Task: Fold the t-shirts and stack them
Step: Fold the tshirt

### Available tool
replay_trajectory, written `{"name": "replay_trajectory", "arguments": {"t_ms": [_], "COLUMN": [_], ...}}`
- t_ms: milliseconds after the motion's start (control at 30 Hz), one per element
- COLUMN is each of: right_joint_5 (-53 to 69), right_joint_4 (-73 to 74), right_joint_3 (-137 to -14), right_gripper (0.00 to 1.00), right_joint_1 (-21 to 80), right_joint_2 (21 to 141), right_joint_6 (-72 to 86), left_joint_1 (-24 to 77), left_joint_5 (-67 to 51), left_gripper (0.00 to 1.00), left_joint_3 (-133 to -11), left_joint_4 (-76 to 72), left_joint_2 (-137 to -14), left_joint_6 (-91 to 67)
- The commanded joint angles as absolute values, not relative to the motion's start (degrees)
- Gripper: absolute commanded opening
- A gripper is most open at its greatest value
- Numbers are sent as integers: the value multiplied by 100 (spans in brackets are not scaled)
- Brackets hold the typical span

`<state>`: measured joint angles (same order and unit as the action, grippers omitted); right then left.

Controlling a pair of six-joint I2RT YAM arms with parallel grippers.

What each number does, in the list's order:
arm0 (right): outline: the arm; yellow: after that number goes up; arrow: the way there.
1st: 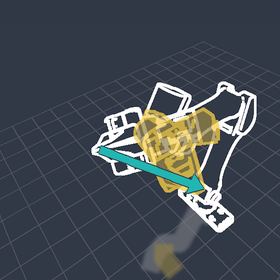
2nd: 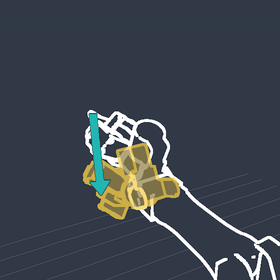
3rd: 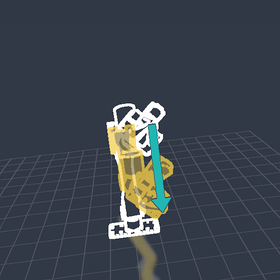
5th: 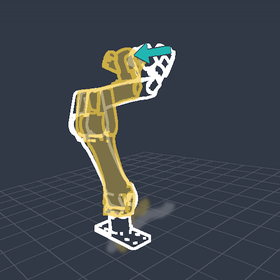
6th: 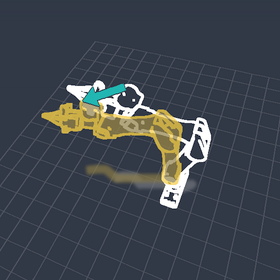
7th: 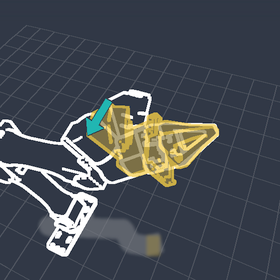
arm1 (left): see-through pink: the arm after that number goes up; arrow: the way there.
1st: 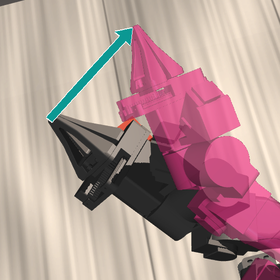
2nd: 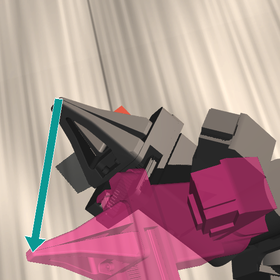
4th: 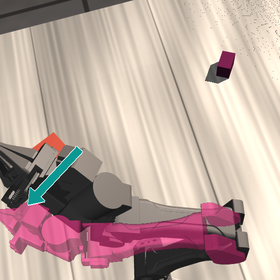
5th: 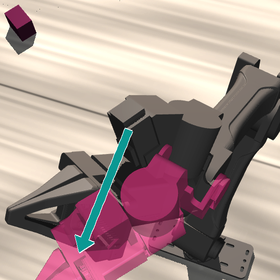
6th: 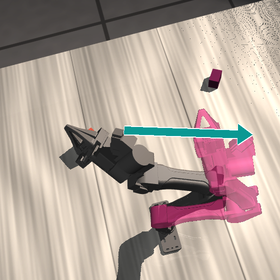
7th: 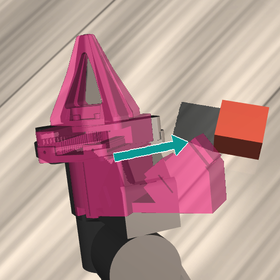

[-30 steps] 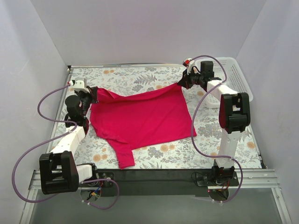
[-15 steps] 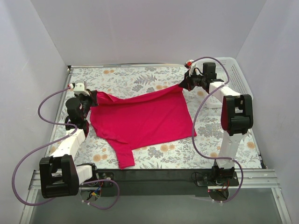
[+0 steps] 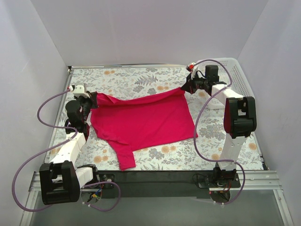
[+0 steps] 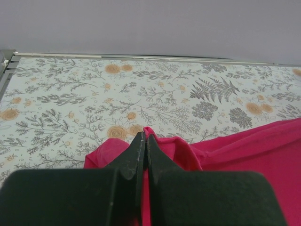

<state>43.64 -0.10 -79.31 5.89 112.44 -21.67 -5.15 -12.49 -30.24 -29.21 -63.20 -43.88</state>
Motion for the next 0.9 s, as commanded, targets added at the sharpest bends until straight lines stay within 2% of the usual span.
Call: {"name": "replay_trajectory", "arguments": {"t_ms": [0, 200, 267, 300, 333, 433, 467, 600, 867], "right_joint_5": [4359, 4289, 4298, 4298, 4298, 4333, 4377, 4491, 4535], "right_joint_4": [-35, 228, 272, 272, 281, 290, 273, 273, 316], "right_joint_3": [-7954, -8042, -8033, -8033, -8025, -7981, -7972, -7928, -7866], "right_gripper": [1, 9, 16, 22, 37, 57, 60, 64, 64], "right_joint_1": [554, 562, 554, 554, 554, 554, 554, 554, 554], "right_joint_2": [11170, 11364, 11355, 11312, 11277, 11101, 11057, 10864, 10890], "right_joint_6": [-2285, -2426, -2461, -2461, -2461, -2452, -2452, -2426, -2285], "left_joint_1": [-545, -484, -466, -466, -457, -457, -457, -457, -457], "left_joint_5": [-1379, -1775, -1819, -1837, -1854, -1881, -1881, -1872, -1890], "left_gripper": [0, 0, 0, 0, 0, 0, 0, 0, 0], "left_joint_3": [-2953, -2892, -2935, -2944, -2944, -2971, -2953, -2944, -2865], "left_joint_4": [-2681, -2347, -2285, -2285, -2285, -2250, -2250, -2224, -2171], "left_joint_2": [-6082, -6099, -6143, -6204, -6214, -6240, -6232, -6179, -5986], "left_joint_6": [-4368, -4289, -4289, -4289, -4289, -4307, -4315, -4315, -4315]}}
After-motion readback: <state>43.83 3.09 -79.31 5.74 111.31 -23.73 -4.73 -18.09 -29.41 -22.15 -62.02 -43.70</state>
